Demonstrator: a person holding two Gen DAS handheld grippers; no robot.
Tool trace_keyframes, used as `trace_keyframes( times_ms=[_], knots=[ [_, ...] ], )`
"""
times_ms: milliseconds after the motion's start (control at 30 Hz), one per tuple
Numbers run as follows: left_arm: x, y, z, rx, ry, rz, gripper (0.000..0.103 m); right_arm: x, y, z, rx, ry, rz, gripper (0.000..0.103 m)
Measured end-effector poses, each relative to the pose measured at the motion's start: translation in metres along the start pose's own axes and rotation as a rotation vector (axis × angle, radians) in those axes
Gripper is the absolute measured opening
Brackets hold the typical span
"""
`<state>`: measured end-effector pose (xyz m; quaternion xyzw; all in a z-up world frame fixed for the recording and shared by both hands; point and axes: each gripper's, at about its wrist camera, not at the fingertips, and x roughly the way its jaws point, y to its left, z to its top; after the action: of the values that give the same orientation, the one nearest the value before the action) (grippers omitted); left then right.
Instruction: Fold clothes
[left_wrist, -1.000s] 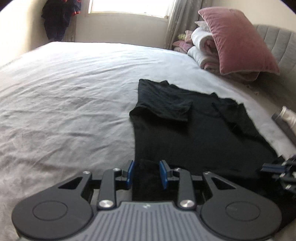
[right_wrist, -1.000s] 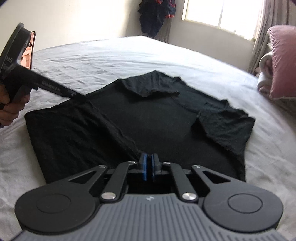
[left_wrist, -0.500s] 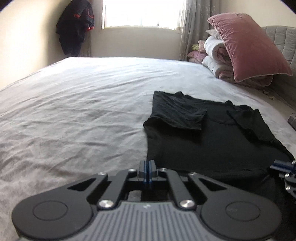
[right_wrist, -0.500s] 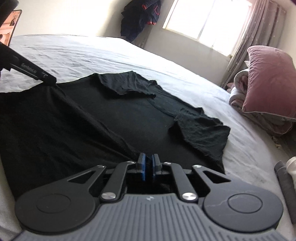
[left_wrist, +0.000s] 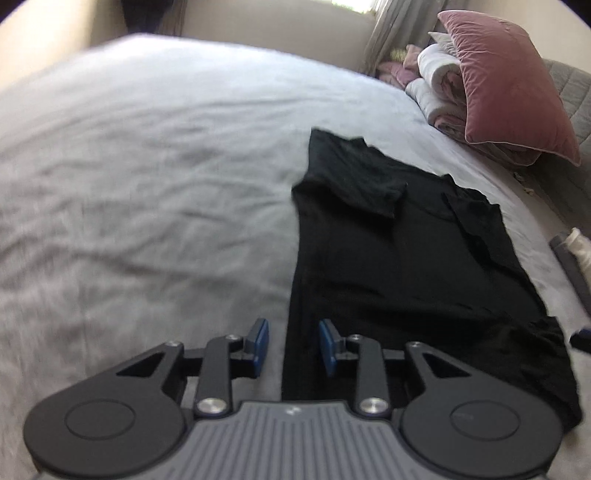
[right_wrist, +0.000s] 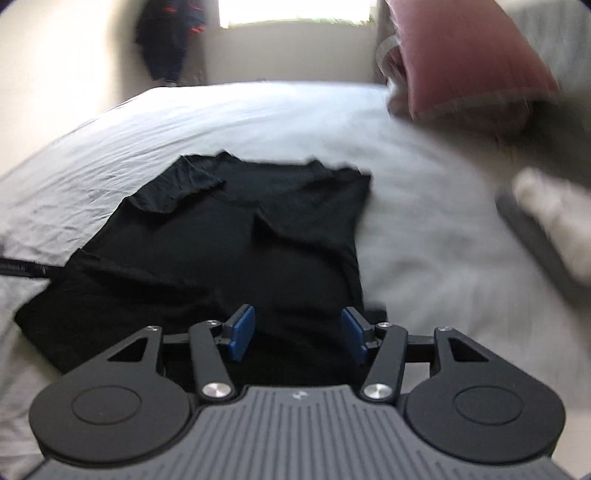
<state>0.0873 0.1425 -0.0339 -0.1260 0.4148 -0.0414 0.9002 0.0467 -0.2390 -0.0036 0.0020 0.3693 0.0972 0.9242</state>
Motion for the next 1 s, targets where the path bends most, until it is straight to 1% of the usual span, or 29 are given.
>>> trace_keyframes(
  times_ms=[167, 233, 333, 367, 433, 567, 733, 833, 1000],
  knots=[
    [-0.009, 0.016, -0.007, -0.049, 0.070, -0.080, 0.031, -0.014, -0.028, -0.024, 0.186, 0.087, 0.061, 0.056],
    [-0.015, 0.021, -0.010, -0.046, 0.092, -0.104, 0.031, -0.015, -0.042, -0.035, 0.272, 0.115, 0.107, 0.056],
    [-0.021, 0.032, -0.013, -0.043, 0.122, -0.142, 0.032, -0.015, -0.066, -0.052, 0.454, 0.165, 0.201, 0.056],
    [-0.022, 0.036, -0.014, -0.046, 0.136, -0.162, 0.032, -0.015, -0.072, -0.054, 0.494, 0.179, 0.223, 0.056],
    [-0.024, 0.042, -0.016, -0.053, 0.161, -0.204, 0.035, -0.017, -0.080, -0.055, 0.519, 0.180, 0.255, 0.056],
    [-0.027, 0.056, -0.021, -0.082, 0.204, -0.283, 0.037, -0.018, -0.085, -0.060, 0.509, 0.217, 0.319, 0.056],
    [-0.023, 0.068, -0.023, -0.162, 0.233, -0.341, 0.037, -0.014, -0.093, -0.069, 0.519, 0.238, 0.405, 0.057],
    [-0.019, 0.066, -0.024, -0.159, 0.237, -0.362, 0.037, -0.013, -0.095, -0.071, 0.512, 0.236, 0.435, 0.057],
    [-0.011, 0.060, -0.025, -0.141, 0.245, -0.412, 0.037, -0.010, -0.097, -0.078, 0.542, 0.228, 0.478, 0.055]
  ],
)
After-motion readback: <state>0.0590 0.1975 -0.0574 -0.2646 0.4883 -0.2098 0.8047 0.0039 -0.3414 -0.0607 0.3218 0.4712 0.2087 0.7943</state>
